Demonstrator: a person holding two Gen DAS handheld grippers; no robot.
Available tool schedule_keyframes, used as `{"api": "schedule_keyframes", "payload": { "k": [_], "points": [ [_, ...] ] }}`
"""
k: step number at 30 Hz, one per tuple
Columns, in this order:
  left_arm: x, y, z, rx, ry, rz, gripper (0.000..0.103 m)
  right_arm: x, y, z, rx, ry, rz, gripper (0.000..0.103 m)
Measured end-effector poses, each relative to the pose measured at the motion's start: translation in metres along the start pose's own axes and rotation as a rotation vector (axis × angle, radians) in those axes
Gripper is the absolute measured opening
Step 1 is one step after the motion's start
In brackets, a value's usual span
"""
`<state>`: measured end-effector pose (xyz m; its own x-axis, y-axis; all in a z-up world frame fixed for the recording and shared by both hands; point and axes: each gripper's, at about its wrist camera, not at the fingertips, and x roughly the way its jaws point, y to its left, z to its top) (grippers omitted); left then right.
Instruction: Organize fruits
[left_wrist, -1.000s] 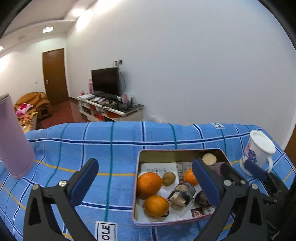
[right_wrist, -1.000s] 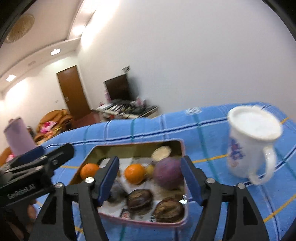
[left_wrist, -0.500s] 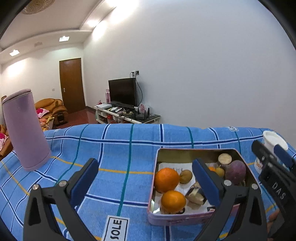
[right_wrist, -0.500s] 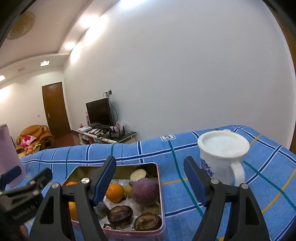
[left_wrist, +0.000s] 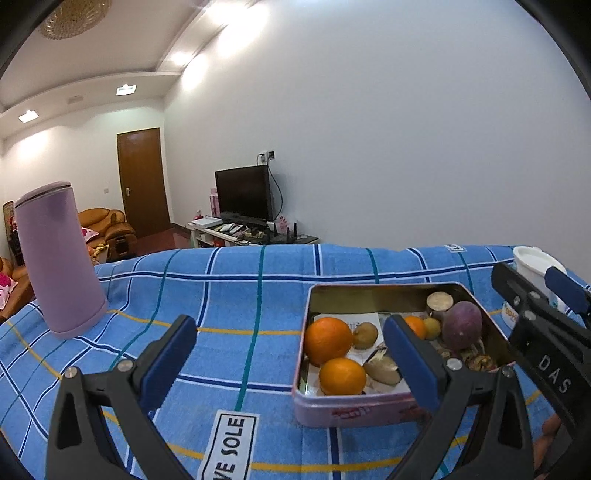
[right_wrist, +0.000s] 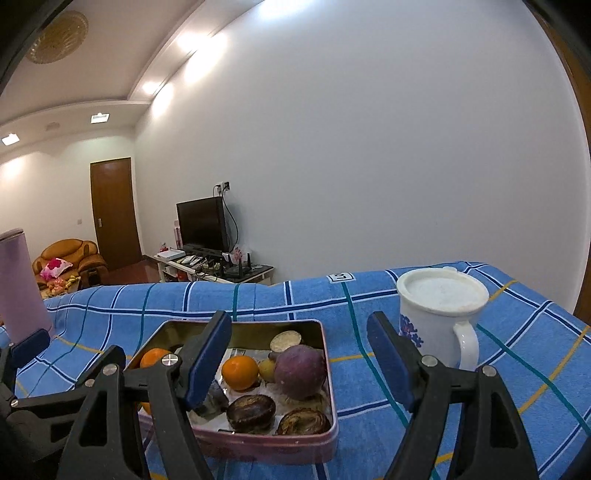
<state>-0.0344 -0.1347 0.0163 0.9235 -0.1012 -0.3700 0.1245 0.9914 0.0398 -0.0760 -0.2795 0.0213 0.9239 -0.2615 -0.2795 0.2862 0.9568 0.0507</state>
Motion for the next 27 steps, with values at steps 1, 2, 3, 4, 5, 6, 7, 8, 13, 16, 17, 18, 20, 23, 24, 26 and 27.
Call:
{"api": "schedule_keyframes", "payload": {
  "k": [1,2,3,4,5,6,7,8,13,16,17,18,20,23,24,26,27],
  "points": [
    [-0.003,0.001,-0.001,-0.004,-0.004,-0.002,0.103,-0.004,0.001,-0.001,-0.002,-0.004,-0.002,0.077],
    [-0.004,0.002,-0.001,-0.007,-0.005,-0.003,0.103,-0.007,0.001,-0.001,-0.004,-0.007,-0.001,0.077],
    [-0.007,0.003,-0.002,-0.011,-0.005,-0.004,0.103,-0.01,0.0,-0.002,-0.004,-0.009,0.0,0.077],
    [-0.008,0.004,-0.003,-0.013,-0.006,-0.006,0.103,-0.014,0.0,-0.003,-0.003,-0.01,0.001,0.077],
    [-0.01,0.005,-0.003,-0.013,-0.009,-0.009,0.103,-0.016,-0.002,-0.003,-0.002,-0.012,0.001,0.077],
    [-0.012,0.005,-0.004,-0.012,-0.013,-0.011,0.103,-0.018,-0.003,-0.004,0.0,-0.014,0.001,0.077],
    [-0.015,0.005,-0.004,-0.009,-0.018,-0.012,0.103,-0.022,-0.004,-0.005,0.002,-0.019,0.0,0.077],
    [-0.016,0.005,-0.005,-0.005,-0.023,-0.012,0.103,-0.025,-0.005,-0.005,0.005,-0.027,-0.001,0.077],
    [-0.023,0.003,-0.006,0.004,-0.032,-0.02,0.103,-0.032,-0.008,-0.005,0.008,-0.047,-0.012,0.077],
    [-0.024,0.006,-0.006,-0.008,-0.031,-0.017,0.103,-0.031,-0.008,-0.006,0.006,-0.044,-0.015,0.077],
    [-0.023,0.008,-0.006,-0.012,-0.03,-0.015,0.103,-0.03,-0.008,-0.006,0.005,-0.043,-0.015,0.077],
    [-0.023,0.008,-0.006,-0.014,-0.03,-0.014,0.103,-0.03,-0.008,-0.006,0.005,-0.043,-0.016,0.077],
    [-0.023,0.008,-0.006,-0.012,-0.03,-0.014,0.103,-0.03,-0.007,-0.006,0.004,-0.043,-0.016,0.077],
    [-0.025,0.009,-0.006,-0.009,-0.033,-0.012,0.103,-0.03,-0.007,-0.006,-0.001,-0.044,-0.016,0.077],
    [-0.025,0.009,-0.007,-0.007,-0.034,-0.011,0.103,-0.03,-0.007,-0.006,-0.002,-0.044,-0.017,0.077],
    [-0.026,0.009,-0.007,-0.005,-0.034,-0.009,0.103,-0.031,-0.007,-0.006,-0.004,-0.046,-0.017,0.077],
    [-0.026,0.009,-0.007,-0.003,-0.034,-0.009,0.103,-0.031,-0.007,-0.006,-0.004,-0.047,-0.017,0.077]
  ]
}}
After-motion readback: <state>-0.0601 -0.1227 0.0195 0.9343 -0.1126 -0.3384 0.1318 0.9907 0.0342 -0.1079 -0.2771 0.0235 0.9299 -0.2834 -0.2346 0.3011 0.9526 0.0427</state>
